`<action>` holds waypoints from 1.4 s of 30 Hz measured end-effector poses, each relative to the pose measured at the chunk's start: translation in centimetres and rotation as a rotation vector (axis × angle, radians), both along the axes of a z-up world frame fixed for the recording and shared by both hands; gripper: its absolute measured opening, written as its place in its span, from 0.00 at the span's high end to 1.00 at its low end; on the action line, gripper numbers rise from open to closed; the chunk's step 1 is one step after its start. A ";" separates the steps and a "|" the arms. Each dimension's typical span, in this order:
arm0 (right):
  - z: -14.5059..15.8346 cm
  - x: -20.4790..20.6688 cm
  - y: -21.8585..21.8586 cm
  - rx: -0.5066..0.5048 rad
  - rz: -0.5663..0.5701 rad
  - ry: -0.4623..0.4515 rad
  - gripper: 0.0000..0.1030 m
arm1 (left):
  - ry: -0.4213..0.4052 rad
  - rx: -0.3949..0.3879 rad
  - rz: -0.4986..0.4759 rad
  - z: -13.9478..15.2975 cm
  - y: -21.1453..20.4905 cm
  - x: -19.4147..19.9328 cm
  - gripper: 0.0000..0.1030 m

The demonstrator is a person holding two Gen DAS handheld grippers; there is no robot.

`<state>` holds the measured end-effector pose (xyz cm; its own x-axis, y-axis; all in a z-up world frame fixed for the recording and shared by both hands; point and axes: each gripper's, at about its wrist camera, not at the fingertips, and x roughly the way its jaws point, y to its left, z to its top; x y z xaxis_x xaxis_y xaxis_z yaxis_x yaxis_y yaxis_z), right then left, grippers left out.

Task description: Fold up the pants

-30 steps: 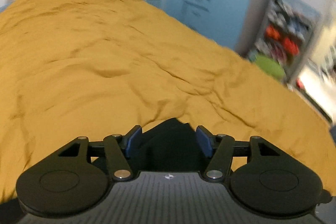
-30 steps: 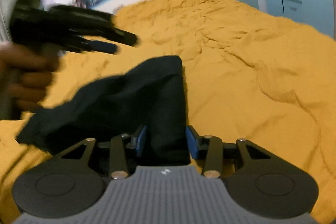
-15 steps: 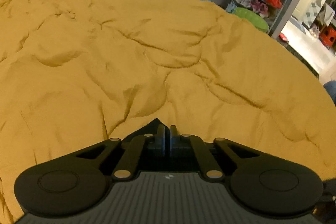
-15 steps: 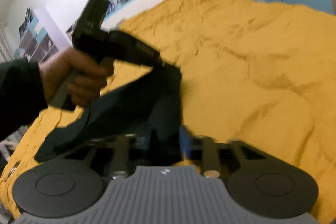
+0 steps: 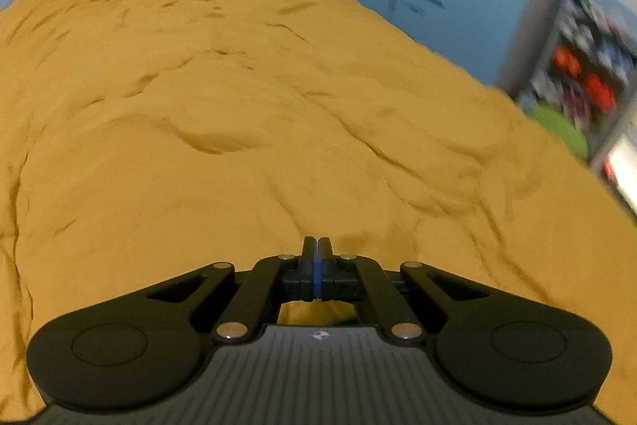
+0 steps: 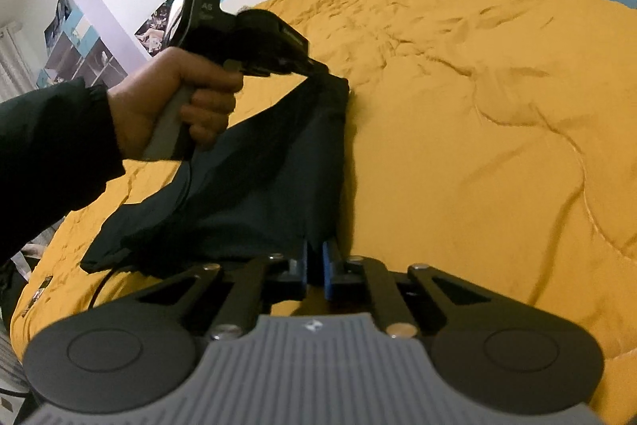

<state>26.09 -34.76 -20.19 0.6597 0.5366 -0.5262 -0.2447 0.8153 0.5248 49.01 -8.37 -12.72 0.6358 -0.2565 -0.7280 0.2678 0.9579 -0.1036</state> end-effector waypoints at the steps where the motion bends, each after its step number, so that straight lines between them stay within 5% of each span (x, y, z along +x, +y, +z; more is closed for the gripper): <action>1: 0.1 -0.1 0.0 -0.005 0.002 -0.004 0.98 | -0.007 -0.024 0.015 0.4 0.5 -0.1 1.00; 4: 0.1 -0.2 -0.2 0.003 -0.003 -0.011 0.96 | -0.041 -0.105 0.009 2.1 2.2 -1.2 0.99; 10: 1.2 -0.7 -1.3 0.044 -0.062 -0.069 0.89 | -0.096 -0.210 0.032 5.2 6.7 -6.8 0.81; 16: 3.5 -0.9 -0.8 0.029 -0.063 -0.173 0.89 | -0.112 -0.345 0.167 6.2 14.3 -13.9 0.51; 26: 5.3 1.3 8.9 -0.054 0.181 -0.218 0.88 | -0.089 -0.568 0.513 3.5 27.4 -23.3 0.40; 29: 5.7 1.6 11.7 -0.104 0.216 -0.234 0.88 | -0.111 -0.563 0.592 3.1 30.2 -25.4 0.25; 32: 6.2 1.7 14.1 -0.151 0.225 -0.255 0.88 | -0.129 -0.537 0.643 2.5 32.4 -27.2 0.24; 38: 1.4 2.6 17.5 -0.333 0.199 -0.166 0.78 | -0.127 -0.625 0.741 -0.2 36.3 -29.8 0.23; 42: 0.5 0.9 16.9 -0.295 0.169 -0.223 0.75 | -0.101 -0.659 0.760 -2.2 37.1 -30.1 0.23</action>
